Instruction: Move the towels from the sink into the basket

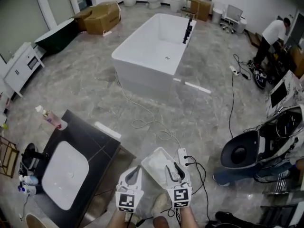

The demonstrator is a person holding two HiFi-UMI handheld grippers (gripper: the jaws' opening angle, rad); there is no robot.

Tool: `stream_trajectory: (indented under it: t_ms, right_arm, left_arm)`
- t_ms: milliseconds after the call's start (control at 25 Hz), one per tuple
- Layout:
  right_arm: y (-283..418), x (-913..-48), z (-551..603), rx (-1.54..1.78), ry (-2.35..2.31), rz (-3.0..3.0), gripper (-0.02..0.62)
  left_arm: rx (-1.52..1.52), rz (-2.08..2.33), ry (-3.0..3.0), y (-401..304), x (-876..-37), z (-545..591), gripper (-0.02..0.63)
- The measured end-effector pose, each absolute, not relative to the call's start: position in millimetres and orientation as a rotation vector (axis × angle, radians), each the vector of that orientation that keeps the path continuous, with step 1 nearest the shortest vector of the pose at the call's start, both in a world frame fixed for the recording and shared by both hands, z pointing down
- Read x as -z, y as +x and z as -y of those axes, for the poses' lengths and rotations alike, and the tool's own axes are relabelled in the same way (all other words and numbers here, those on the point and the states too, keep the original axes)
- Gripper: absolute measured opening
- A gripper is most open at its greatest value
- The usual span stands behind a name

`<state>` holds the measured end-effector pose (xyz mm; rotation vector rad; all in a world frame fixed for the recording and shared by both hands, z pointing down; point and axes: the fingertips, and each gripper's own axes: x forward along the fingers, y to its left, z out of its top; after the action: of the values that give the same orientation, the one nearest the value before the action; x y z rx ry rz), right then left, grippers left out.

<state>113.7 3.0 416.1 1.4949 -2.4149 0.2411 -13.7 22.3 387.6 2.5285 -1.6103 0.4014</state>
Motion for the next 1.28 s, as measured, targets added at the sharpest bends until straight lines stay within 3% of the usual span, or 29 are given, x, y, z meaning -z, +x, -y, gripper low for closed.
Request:
stream_trajectory:
  t_ms: [200, 640, 1280]
  right_arm:
    - [93.8, -356.6, -24.2, -0.184, 1.488, 2.45, 0.087]
    - [12.8, -257.0, -67.9, -0.068, 1.383, 2.607, 0.015]
    - [-125.6, -204.3, -136.9, 0.061, 1.068, 2.803, 0.0]
  left_arm:
    - [-0.402, 1.654, 2.541, -33.1, -343.5, -46.0, 0.009]
    - [-0.36, 1.836, 2.506, -98.9, -258.3, -96.7, 0.009]
    - [-0.341, 2.115, 2.324, -213.3, -214.3, -181.7, 0.009]
